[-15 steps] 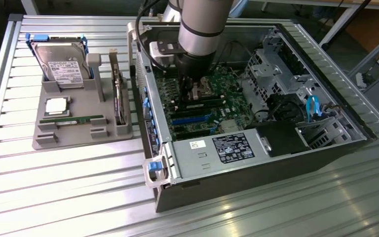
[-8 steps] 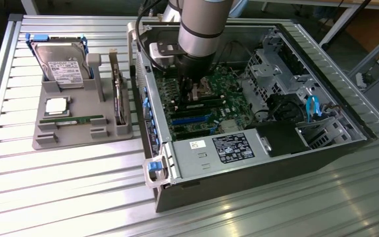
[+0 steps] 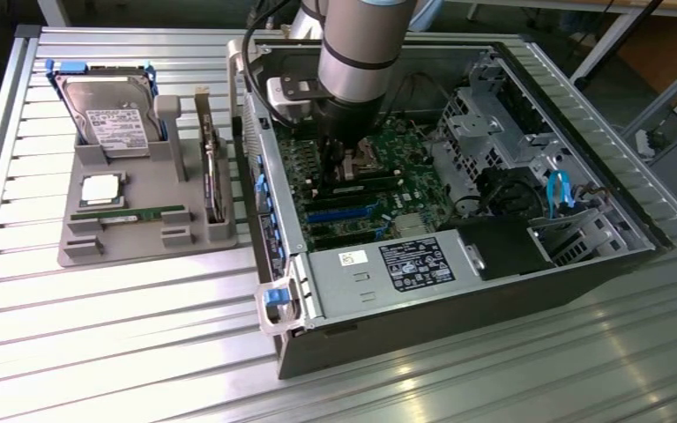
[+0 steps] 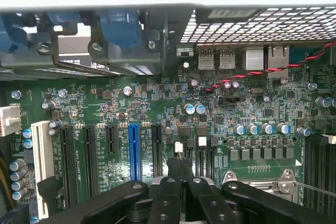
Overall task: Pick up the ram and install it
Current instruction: 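Press down the ram until it locks into place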
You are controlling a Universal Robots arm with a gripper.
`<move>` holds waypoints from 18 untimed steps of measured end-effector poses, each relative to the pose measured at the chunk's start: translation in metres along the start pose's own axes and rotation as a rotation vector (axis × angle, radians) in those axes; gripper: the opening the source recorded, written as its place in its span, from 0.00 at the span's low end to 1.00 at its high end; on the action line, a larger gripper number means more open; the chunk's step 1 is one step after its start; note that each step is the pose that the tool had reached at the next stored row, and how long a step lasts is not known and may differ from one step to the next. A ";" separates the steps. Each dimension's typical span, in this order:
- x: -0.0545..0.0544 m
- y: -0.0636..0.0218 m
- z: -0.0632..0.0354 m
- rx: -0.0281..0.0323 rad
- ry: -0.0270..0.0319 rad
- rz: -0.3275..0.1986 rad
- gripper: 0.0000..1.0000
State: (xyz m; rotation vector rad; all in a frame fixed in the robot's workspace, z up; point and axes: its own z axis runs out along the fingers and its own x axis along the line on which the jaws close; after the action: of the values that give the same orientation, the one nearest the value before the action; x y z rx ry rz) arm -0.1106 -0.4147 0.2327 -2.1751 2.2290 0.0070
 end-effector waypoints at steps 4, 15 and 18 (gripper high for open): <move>0.000 0.0000 0.0004 0.0000 0.0000 0.000 0.09; 0.000 0.0000 0.0018 0.0001 -0.0001 0.000 0.09; 0.000 0.0000 0.0015 0.0003 -0.0004 0.000 0.09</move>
State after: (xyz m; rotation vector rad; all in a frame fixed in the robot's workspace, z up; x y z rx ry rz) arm -0.1106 -0.4148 0.2311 -2.1748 2.2287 0.0071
